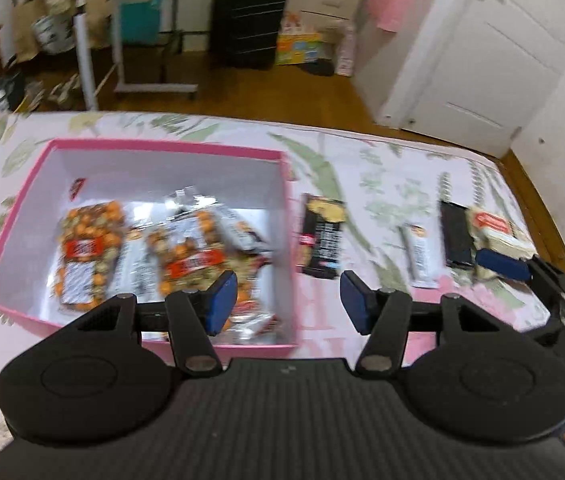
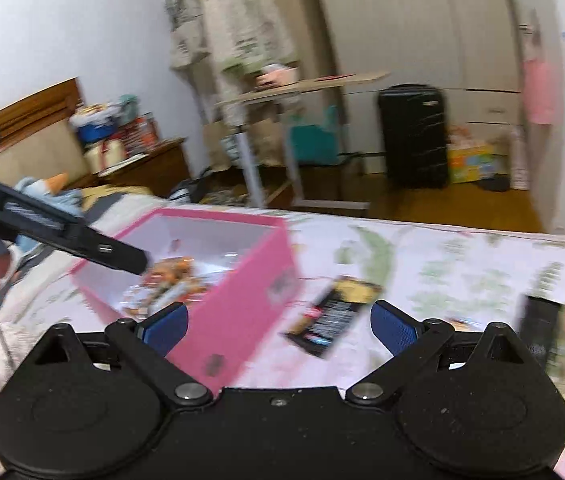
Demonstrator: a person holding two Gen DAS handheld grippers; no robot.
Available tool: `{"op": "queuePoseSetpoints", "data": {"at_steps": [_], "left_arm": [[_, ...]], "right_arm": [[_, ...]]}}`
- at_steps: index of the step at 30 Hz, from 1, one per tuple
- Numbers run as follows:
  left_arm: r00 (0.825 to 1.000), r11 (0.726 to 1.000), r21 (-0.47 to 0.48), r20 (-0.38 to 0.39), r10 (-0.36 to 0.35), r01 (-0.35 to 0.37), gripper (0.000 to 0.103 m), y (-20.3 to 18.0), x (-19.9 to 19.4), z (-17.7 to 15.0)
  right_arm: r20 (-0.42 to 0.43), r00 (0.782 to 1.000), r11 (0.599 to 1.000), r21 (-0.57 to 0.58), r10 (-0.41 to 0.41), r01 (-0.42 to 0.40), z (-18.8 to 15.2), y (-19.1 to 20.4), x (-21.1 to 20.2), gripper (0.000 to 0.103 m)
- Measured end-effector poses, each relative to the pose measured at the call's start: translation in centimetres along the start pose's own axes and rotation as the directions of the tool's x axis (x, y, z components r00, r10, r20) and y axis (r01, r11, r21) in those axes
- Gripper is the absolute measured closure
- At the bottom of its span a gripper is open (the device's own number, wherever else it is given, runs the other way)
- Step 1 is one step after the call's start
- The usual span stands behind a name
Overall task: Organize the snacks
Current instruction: 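Grasp the black cracker packet with the left tool while the right tool grasps the black bar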
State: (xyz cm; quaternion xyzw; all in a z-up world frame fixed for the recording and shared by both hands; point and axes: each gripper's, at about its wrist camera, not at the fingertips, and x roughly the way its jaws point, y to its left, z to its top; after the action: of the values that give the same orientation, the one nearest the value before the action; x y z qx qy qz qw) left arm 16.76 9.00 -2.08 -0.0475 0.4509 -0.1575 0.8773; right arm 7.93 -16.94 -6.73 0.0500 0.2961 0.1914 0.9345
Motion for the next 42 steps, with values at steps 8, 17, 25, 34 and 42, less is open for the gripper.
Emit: {"op": "queuePoseSetpoints", "data": {"at_steps": [8,17,25,34,42], "left_arm": [[0.998,0.991,0.125,-0.044,-0.035,0.041,0.048,-6.2,2.7,-0.3],[0.995,0.979,0.195,-0.069,0.068,-0.054,0.048,-10.1,10.4,0.2],[0.976,0.94,0.279,-0.036,0.213,-0.195,0.046,-12.1,17.1,0.4],[0.926,0.863,0.368,-0.014,0.376,-0.345,0.043,-12.0,22.8,2.0],[0.928,0.906,0.298,-0.127,0.35,-0.301,0.036,-10.4,23.9,2.4]], "right_arm": [[-0.01,0.99,0.989,0.054,-0.138,0.138,-2.4,-5.4,-2.4,0.005],[-0.035,0.973,0.971,0.068,-0.229,0.231,-3.1,-9.1,-1.0,0.027],[-0.043,0.965,0.957,0.124,-0.258,0.261,-3.8,-11.5,3.0,0.031],[-0.11,0.905,0.9,0.106,-0.411,0.422,-3.3,-14.8,8.2,0.03],[-0.217,0.853,0.87,0.026,-0.476,0.492,-2.8,-14.5,10.8,0.017]]}}
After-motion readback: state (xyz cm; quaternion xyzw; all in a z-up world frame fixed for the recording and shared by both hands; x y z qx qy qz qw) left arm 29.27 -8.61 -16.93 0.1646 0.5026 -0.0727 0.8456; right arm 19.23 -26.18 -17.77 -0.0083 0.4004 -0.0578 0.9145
